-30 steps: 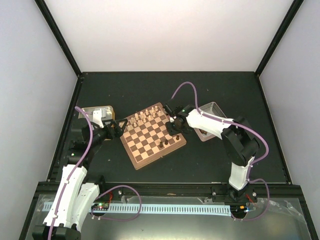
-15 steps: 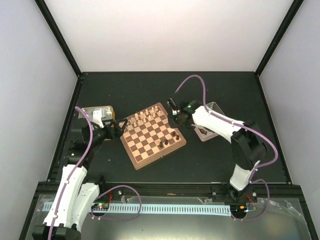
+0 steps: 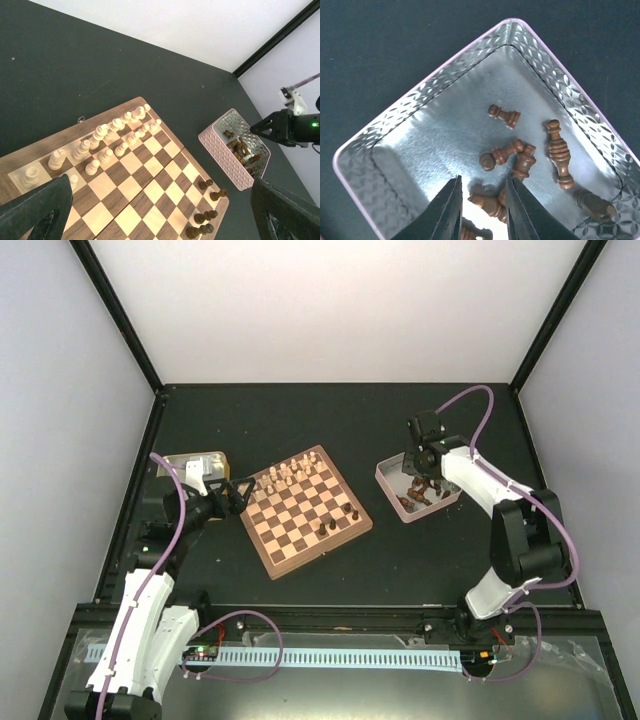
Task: Set up the chess pieces on the board
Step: Pick up the chess piece from the storage box.
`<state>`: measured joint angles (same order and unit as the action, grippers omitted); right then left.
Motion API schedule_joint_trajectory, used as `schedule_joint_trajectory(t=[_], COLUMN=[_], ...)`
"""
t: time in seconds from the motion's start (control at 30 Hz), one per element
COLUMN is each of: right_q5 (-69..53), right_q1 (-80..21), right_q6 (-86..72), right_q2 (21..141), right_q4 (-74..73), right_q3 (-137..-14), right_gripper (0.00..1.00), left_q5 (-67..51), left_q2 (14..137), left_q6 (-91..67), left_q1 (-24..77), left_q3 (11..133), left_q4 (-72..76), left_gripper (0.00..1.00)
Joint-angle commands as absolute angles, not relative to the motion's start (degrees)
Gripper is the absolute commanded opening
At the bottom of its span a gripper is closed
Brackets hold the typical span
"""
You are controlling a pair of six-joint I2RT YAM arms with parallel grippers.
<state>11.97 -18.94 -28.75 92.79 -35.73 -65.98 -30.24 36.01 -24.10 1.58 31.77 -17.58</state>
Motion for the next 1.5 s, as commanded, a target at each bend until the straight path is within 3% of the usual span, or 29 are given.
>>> schedule_joint_trajectory(t=[0.0,0.77,0.87,1.0,1.47], right_q5=[11.3,10.3,10.5,10.1,-6.4], right_q1=[-16.9,-15.7,-15.7,-15.7,-16.6], right_q6=[-28.5,-27.3,-26.9,-26.8,-26.9], right_q2=[96.1,106.1,106.2,104.8,92.2], right_q4=[-33.6,-31.3,-30.9,-31.3,-31.0], right_q3=[-67.0,-69.1,-69.4,-69.2,-65.2], right_gripper=[0.24,0.15,0.09,0.02,0.02], left_q5=[-30.9,-30.1,-30.2,-30.3,-30.8], left_q2=[36.2,36.6,36.7,36.5,36.5], left_q6=[-23.5,-23.4,-23.5,-23.5,-24.0], left_q1=[1.7,1.7,1.7,1.7,1.7], left_q3=[32.8,32.6,32.6,32.6,32.6], left_q4=[-16.9,-16.9,-16.9,-17.0,-16.8], left_gripper=[0.99,0.99,0.99,0.99,0.99])
